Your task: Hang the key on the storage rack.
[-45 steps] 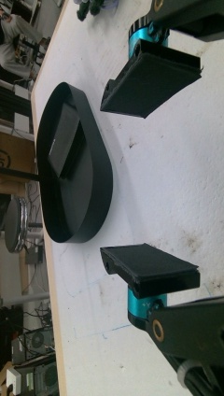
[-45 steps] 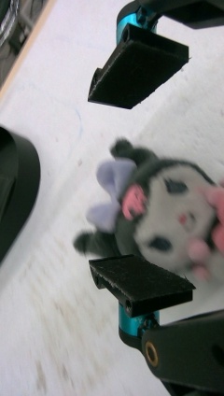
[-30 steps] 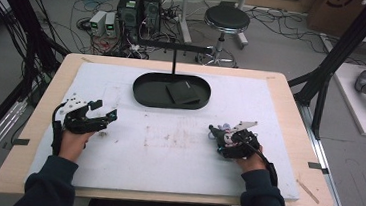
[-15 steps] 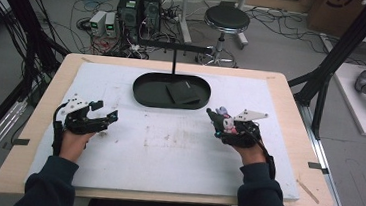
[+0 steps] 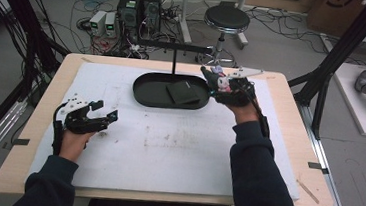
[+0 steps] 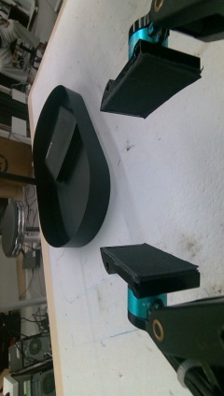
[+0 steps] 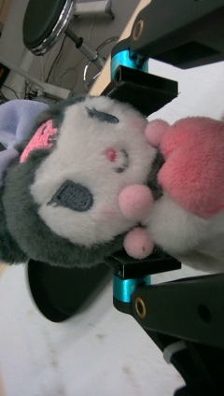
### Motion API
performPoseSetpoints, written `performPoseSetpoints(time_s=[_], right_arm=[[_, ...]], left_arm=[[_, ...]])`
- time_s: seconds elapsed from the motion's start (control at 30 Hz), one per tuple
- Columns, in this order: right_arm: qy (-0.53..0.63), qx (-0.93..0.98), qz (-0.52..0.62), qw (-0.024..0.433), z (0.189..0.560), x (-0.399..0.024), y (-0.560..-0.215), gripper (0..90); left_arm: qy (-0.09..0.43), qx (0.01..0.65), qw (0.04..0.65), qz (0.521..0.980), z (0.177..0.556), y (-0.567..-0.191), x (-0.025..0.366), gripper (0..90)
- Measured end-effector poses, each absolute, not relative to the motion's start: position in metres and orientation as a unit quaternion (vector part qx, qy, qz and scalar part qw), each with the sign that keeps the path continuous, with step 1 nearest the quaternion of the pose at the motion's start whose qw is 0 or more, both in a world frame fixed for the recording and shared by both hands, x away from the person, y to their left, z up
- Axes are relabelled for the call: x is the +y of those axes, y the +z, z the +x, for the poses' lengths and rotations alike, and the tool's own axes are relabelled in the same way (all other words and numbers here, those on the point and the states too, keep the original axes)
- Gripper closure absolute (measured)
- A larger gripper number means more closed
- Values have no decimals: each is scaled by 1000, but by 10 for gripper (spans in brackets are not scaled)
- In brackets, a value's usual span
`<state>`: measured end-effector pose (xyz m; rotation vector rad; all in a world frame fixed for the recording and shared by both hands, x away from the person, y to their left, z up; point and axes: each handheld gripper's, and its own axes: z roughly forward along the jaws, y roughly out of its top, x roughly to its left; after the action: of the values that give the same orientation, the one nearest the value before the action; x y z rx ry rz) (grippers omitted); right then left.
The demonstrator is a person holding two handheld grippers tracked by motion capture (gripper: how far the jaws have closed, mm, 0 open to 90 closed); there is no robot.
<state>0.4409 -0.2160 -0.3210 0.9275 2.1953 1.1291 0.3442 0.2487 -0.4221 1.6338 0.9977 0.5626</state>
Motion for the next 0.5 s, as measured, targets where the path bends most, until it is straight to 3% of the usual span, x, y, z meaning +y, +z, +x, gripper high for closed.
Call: performPoseSetpoints(time_s=[0.5], right_arm=[[430,792,353,250,496,-190,-302,369]], left_arm=[[233,415,542,692,344,-422,247,255]])
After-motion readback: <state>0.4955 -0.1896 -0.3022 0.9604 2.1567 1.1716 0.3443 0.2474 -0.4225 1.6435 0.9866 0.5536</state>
